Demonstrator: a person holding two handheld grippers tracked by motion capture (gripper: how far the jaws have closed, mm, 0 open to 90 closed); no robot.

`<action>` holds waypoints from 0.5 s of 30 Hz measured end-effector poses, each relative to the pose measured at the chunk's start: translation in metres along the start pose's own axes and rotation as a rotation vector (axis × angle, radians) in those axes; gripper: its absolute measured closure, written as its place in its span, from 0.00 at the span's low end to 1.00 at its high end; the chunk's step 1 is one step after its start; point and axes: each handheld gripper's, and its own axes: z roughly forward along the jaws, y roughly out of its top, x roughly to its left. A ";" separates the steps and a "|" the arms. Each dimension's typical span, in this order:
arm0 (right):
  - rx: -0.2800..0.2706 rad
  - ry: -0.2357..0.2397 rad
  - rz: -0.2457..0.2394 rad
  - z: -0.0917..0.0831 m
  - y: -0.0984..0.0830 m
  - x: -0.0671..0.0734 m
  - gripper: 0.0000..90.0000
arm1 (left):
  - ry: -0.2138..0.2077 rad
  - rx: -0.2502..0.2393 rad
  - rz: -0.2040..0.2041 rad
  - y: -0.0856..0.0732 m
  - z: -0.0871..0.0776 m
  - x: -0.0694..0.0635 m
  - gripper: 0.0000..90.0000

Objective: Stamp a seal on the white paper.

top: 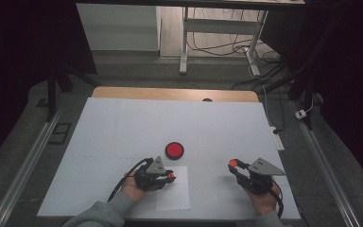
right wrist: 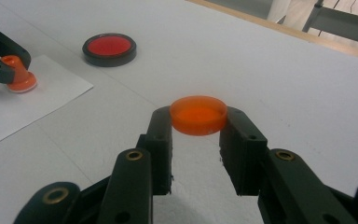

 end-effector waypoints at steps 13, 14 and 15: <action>-0.005 -0.002 0.000 -0.001 0.000 0.000 0.71 | 0.001 -0.029 -0.002 -0.004 0.000 0.000 0.81; -0.004 -0.003 -0.001 -0.001 0.000 0.000 0.72 | 0.003 -0.029 -0.001 -0.004 0.000 0.000 0.81; -0.005 -0.001 0.000 -0.001 0.000 0.000 0.71 | 0.004 -0.029 -0.001 -0.004 0.000 -0.001 0.81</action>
